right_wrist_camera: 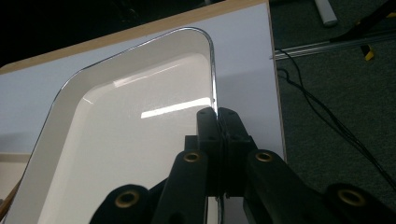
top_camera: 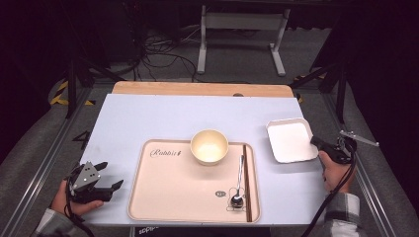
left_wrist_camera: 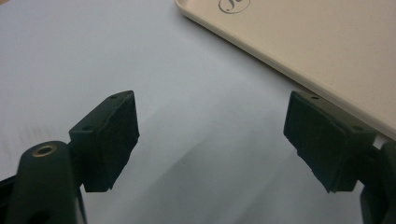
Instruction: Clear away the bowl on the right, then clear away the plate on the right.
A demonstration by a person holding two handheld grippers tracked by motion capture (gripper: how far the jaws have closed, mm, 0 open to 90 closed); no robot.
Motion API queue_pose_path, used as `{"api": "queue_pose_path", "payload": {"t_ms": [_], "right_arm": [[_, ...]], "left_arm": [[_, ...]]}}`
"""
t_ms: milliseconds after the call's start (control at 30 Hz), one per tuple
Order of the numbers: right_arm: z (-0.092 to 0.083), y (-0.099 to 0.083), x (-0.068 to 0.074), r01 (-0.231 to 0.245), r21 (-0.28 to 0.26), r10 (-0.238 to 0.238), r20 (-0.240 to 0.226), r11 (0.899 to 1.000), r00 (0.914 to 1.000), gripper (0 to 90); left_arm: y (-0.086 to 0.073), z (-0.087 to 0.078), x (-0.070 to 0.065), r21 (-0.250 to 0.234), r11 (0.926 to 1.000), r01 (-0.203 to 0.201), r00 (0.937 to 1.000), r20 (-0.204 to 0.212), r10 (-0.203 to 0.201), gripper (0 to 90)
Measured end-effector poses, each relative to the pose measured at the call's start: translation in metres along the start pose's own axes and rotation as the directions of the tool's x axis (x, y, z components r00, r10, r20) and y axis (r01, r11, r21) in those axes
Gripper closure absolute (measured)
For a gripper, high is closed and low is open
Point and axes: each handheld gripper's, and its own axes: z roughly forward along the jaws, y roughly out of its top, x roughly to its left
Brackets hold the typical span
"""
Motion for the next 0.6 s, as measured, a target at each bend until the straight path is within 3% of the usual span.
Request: {"api": "queue_pose_path", "payload": {"t_ms": [600], "right_arm": [[-0.011, 0.009, 0.017, 0.023, -0.067, -0.028, -0.076, 0.997, 0.9967, 89.1]], "left_arm": [[0.002, 0.003, 0.001, 0.004, 1.0, -0.003, 1.0, -0.002, 0.003, 18.8]]}}
